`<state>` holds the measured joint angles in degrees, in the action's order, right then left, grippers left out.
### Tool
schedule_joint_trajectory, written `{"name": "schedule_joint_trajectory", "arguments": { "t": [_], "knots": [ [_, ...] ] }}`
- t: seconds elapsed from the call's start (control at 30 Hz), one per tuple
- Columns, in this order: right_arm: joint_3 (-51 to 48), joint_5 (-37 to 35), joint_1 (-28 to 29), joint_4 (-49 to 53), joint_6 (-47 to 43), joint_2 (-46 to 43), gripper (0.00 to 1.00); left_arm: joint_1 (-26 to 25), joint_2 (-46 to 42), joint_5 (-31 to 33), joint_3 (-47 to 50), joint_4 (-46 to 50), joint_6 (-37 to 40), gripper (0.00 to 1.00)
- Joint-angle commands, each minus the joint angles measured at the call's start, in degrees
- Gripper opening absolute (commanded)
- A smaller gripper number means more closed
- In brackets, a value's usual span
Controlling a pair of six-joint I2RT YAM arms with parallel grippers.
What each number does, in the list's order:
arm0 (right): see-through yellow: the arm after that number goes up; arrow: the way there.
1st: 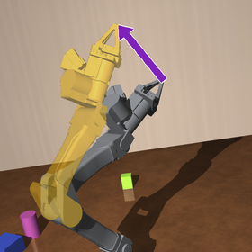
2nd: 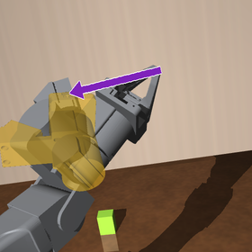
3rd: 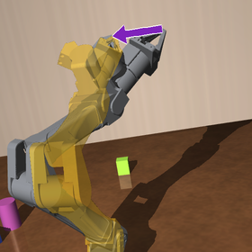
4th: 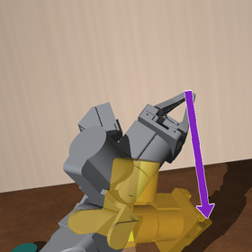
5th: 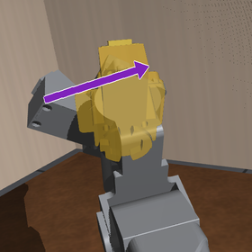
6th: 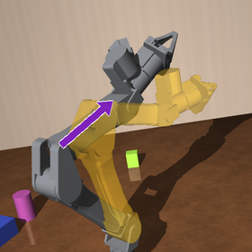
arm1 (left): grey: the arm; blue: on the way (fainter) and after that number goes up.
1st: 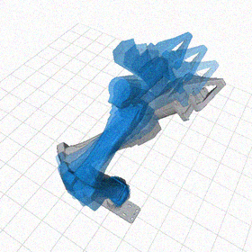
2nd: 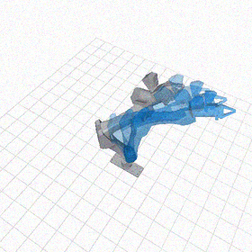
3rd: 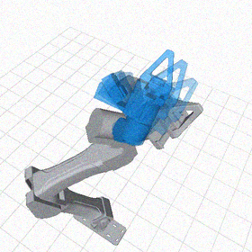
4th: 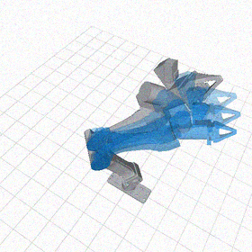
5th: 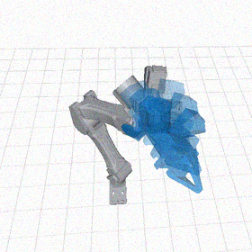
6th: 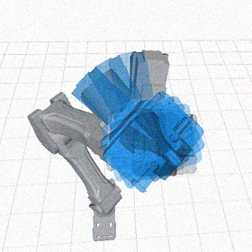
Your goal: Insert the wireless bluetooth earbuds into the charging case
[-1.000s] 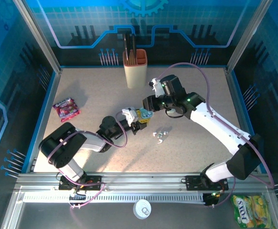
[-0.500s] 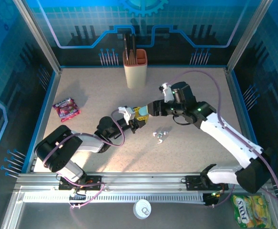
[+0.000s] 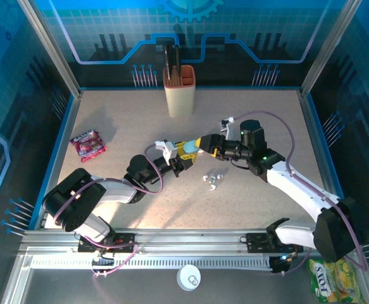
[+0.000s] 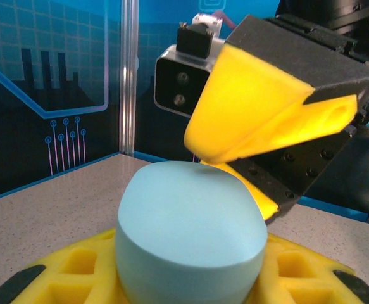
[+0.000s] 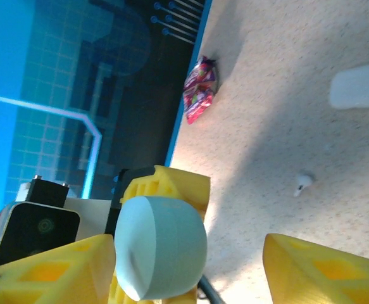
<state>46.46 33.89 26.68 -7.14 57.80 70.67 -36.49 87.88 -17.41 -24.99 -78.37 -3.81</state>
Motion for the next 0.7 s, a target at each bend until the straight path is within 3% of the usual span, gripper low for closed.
{"name": "schedule_joint_trajectory", "arguments": {
  "t": [0.0,0.2,0.33,0.47,0.53,0.67],
  "knots": [
    [-1.45,3.28,1.31,-8.03,4.98,0.87,0.55,0.37,-0.87,-1.29,-0.7,-1.96,-1.2,0.14],
    [-1.73,3.8,2.4,-12.02,6.27,1.6,0.5,0.32,0.15,-0.78,-0.69,-1.94,-0.74,0.14],
    [-2.19,2.78,2.51,-11.85,5.81,1.88,0.33,0.19,0.66,-0.79,-0.78,-1.96,-0.74,0.14],
    [-2.2,0.61,2.48,-9.92,3.92,1.57,0.26,0.19,0.88,-0.23,-0.46,-1.97,-0.69,0.17],
    [-2.08,-1.09,2.28,-7.57,2.25,0.93,0.23,0.19,1.03,0.21,-0.1,-1.96,-0.41,0.26],
    [-2.62,-5.1,0.88,-2.6,-0.89,-0.93,0.23,0.19,1.24,1.99,1.22,-1.96,0.58,0.72]
  ]
}}
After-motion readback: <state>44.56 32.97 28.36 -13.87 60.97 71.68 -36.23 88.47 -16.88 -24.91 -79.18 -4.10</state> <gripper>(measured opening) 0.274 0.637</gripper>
